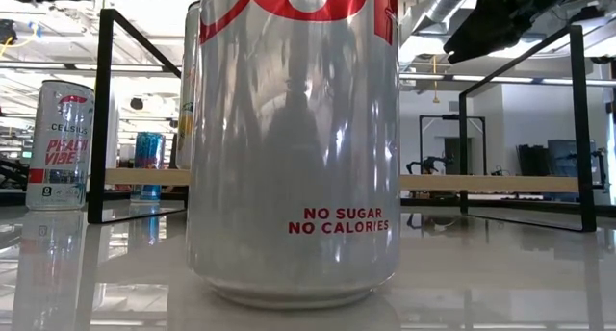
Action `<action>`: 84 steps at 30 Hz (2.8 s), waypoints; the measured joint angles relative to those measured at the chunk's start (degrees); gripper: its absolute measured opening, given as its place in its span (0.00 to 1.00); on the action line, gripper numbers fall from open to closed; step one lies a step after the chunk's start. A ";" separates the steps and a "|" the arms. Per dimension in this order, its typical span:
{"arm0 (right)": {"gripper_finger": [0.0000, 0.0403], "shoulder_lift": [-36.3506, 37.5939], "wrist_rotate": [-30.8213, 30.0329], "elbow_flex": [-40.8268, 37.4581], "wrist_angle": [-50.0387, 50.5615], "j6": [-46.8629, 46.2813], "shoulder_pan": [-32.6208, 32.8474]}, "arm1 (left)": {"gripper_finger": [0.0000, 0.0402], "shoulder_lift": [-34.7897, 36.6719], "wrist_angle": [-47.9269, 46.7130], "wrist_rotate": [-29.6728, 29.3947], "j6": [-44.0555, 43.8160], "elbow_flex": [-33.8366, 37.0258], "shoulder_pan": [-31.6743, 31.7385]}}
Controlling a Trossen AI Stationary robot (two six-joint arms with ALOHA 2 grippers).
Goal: Place canned beverage on shelf
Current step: Put the left white-pink soda can on the shelf
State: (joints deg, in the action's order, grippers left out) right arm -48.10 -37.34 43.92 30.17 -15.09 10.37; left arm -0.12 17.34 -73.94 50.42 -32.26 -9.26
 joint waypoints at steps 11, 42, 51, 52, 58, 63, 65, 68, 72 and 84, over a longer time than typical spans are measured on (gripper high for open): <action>0.81 0.00 -0.02 0.00 0.00 0.61 0.00 | 0.85 -0.09 0.01 -16.09 11.81 -4.00 0.00; 0.81 0.00 0.04 0.02 -0.29 0.11 0.11 | 0.85 -0.12 4.29 -16.07 23.81 -20.45 0.00; 0.81 0.00 0.54 0.02 -1.11 -0.10 0.52 | 0.85 -0.11 4.37 -16.08 23.73 -20.45 0.00; 0.81 0.00 0.59 0.02 -1.11 -0.29 0.52 | 0.85 -0.11 4.34 -16.08 23.73 -20.45 -0.01; 0.81 0.00 1.44 0.02 -1.09 -0.44 0.50 | 0.85 -0.11 4.38 -16.08 23.73 -20.45 -0.01; 0.81 0.00 1.46 0.02 -1.09 -0.44 0.04 | 0.85 -0.11 4.38 -16.08 23.73 -20.45 -0.02; 0.81 0.00 1.95 0.02 -1.07 -0.42 0.11 | 0.85 -0.11 4.38 -16.08 23.73 -20.45 -0.02; 0.81 0.00 2.99 0.02 -1.07 -0.43 0.13 | 0.85 -0.11 4.38 -16.08 23.74 -20.43 -0.02; 0.81 0.00 3.03 0.04 -0.63 -0.45 0.13 | 0.85 -0.11 4.38 -16.08 23.73 -20.43 -0.02; 0.81 -0.02 2.99 0.04 -2.99 0.56 -0.02 | 0.85 -0.11 4.38 -16.08 23.73 -20.43 -0.02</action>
State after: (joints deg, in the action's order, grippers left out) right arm -48.12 -34.35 43.97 27.18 -14.53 10.35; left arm -0.23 21.71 -90.02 74.15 -52.69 -9.28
